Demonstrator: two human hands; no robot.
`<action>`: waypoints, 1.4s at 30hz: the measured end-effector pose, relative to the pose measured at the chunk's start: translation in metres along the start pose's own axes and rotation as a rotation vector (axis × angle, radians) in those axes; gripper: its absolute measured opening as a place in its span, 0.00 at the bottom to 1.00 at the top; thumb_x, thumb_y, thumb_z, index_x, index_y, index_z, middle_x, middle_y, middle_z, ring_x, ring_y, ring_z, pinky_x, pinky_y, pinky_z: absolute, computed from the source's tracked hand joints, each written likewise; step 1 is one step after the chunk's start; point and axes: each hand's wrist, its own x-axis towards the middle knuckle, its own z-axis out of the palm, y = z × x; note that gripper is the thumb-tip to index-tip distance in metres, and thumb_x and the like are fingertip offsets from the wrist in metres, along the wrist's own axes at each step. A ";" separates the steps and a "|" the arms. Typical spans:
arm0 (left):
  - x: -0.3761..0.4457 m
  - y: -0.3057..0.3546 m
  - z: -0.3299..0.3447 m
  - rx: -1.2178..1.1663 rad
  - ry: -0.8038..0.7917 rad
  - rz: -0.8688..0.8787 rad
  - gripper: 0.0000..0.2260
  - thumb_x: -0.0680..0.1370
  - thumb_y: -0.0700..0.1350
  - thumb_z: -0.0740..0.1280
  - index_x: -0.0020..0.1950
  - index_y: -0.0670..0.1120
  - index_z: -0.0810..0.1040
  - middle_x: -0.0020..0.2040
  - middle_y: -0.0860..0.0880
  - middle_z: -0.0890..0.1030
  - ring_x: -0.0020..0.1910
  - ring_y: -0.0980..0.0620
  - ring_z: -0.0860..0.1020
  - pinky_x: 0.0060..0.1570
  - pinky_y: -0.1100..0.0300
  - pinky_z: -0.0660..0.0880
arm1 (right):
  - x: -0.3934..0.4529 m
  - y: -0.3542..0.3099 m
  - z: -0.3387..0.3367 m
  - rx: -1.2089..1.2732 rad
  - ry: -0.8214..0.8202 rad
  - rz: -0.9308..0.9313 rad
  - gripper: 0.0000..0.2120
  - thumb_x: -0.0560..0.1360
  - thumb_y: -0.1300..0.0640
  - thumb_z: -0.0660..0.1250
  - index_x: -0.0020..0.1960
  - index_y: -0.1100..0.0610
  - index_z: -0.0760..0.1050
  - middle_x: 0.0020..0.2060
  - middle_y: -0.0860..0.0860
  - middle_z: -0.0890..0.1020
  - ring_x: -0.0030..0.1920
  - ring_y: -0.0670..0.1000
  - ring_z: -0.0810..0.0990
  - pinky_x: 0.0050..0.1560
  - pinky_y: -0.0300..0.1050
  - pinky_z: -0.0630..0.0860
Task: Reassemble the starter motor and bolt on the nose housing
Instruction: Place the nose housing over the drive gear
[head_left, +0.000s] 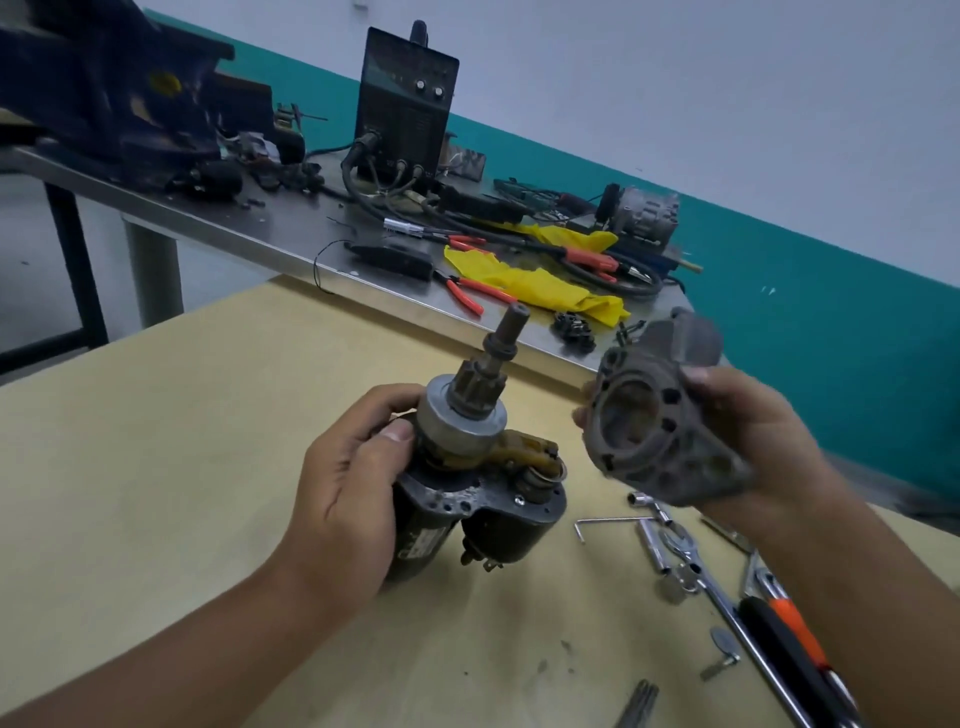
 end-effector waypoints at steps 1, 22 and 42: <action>0.000 0.000 0.000 -0.008 -0.007 -0.009 0.15 0.78 0.46 0.58 0.56 0.50 0.84 0.50 0.43 0.86 0.49 0.46 0.84 0.45 0.60 0.79 | -0.004 0.001 0.005 0.224 -0.101 0.038 0.31 0.67 0.52 0.77 0.67 0.64 0.79 0.66 0.67 0.78 0.65 0.69 0.79 0.60 0.66 0.78; -0.006 -0.008 0.010 0.227 -0.071 -0.031 0.14 0.75 0.53 0.62 0.56 0.51 0.83 0.42 0.46 0.84 0.40 0.44 0.80 0.36 0.56 0.76 | -0.032 -0.031 0.090 -1.123 -0.018 -0.584 0.32 0.58 0.43 0.83 0.61 0.42 0.82 0.53 0.44 0.86 0.54 0.49 0.86 0.55 0.57 0.83; 0.001 0.001 -0.007 0.019 -0.020 -0.057 0.13 0.77 0.42 0.60 0.51 0.46 0.85 0.45 0.40 0.85 0.43 0.45 0.84 0.40 0.59 0.80 | -0.042 0.002 0.062 0.261 0.543 -0.073 0.24 0.66 0.44 0.77 0.58 0.54 0.81 0.49 0.62 0.87 0.44 0.65 0.87 0.50 0.73 0.79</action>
